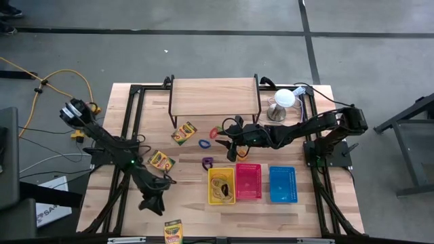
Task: Pick & Place Office Desk Supplies
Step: Put the bottom crayon box into the red bin
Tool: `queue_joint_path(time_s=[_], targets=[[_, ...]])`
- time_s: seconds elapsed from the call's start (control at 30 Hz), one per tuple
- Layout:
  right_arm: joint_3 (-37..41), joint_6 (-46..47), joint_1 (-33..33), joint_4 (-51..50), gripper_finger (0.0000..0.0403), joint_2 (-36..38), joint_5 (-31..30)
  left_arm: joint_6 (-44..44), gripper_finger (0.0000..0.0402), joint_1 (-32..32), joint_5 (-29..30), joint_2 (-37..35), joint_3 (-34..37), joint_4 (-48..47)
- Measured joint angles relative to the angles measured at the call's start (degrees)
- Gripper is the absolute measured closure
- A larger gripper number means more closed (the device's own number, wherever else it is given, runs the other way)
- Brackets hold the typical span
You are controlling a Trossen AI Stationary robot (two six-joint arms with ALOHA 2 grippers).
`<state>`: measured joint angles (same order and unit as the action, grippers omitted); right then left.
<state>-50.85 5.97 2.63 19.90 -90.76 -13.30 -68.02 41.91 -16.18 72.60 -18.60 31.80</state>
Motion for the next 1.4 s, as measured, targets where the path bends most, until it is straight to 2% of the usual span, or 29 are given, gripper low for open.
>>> queue_joint_path(time_s=[0.17, 0.33, 0.8, 1.0, 1.4], targets=[[0.0, -0.01, -0.01, 0.02, 0.0263, 0.0, 0.0, -2.39, 0.0238, 0.0, -1.41, 6.37, -0.03, 8.29], [0.0, 0.0, -0.01, 0.0, 0.0263, 0.0, 0.0, -2.55, 0.0238, 0.0, -1.75, 9.93, -0.03, 12.08], [0.0, 0.0, 0.0, 0.02, 0.0263, 0.0, -0.01, -1.2, 0.0238, 2.99, 0.41, 10.56, -1.22, 14.23], [0.0, -0.02, -0.01, 0.02, 0.0263, 0.0, -0.02, 1.18, 0.0238, 3.42, 1.3, 10.56, -4.24, 10.62], [0.0, 0.0, 0.0, 0.02, 0.0263, 0.0, -0.01, 4.02, 0.0238, 5.79, 4.54, 10.56, -12.36, -4.82]])
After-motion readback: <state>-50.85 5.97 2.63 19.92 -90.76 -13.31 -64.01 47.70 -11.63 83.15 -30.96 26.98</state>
